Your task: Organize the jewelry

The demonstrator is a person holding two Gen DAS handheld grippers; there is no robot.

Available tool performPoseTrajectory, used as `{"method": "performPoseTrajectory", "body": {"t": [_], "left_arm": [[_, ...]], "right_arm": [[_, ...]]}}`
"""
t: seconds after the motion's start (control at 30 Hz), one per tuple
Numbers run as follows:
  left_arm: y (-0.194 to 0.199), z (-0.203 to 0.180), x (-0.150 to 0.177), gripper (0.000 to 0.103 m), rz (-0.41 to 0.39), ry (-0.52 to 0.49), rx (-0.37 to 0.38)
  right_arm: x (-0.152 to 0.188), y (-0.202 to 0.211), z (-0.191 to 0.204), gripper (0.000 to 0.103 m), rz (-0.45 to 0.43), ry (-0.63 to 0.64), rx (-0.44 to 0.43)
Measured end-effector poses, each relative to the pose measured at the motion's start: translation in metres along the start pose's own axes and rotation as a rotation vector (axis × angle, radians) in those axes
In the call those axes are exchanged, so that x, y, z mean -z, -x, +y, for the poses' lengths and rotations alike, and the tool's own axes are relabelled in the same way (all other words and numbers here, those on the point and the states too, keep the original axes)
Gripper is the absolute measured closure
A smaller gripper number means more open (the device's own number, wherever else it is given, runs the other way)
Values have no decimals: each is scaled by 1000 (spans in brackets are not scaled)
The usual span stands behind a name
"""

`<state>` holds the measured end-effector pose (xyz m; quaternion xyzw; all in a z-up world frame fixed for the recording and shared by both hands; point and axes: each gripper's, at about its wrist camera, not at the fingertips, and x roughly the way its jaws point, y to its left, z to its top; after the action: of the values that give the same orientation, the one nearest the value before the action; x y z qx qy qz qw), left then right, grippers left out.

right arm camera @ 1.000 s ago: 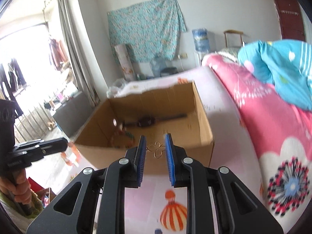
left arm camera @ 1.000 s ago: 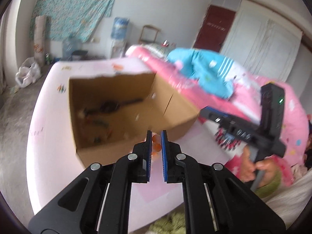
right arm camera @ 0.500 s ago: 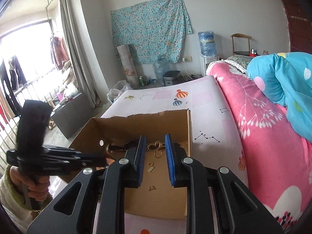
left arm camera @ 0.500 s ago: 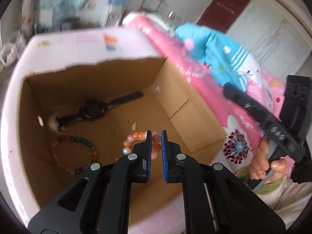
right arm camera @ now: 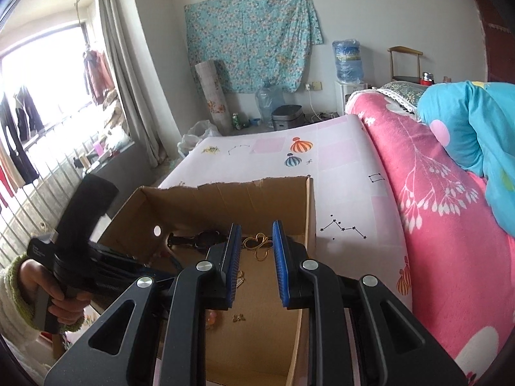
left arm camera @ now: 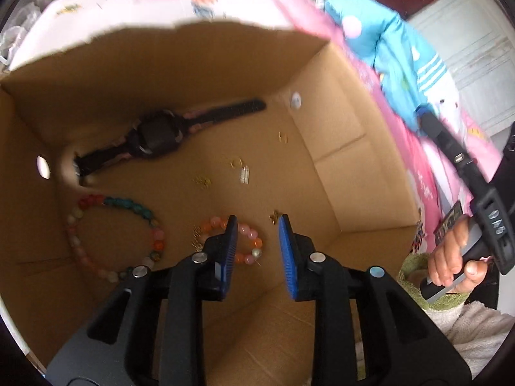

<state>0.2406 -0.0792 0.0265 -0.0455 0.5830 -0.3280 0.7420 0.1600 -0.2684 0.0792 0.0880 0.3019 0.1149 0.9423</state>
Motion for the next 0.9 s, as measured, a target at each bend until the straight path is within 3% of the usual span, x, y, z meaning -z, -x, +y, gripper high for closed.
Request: {"method": "performPoseTrajectory", "body": {"t": [0.1,0.2,0.3,0.4,0.6,0.8,0.9], "left_arm": [[23,2,6,74,-92,6,-20],[55,6,20,67,-208,16,-47],[86,12,42,62,-320,33,-92],[108,17,62,57,-399,47,-130],[138,27,88,49,-508,35,-240],[143,44,103,41,-523,82,-244],[141,53,108,36,-528,120,-215]], "right_arm": [[-2,-10,8,83,59,46,-11],[-2,-30,18,83,177,104,-9],[3,-54,26,83,299,175,43],[6,-64,27,82,352,205,78],[0,-52,20,82,328,172,138],[-10,-8,2,72,201,39,187],[-6,11,-14,66,160,-63,164]]}}
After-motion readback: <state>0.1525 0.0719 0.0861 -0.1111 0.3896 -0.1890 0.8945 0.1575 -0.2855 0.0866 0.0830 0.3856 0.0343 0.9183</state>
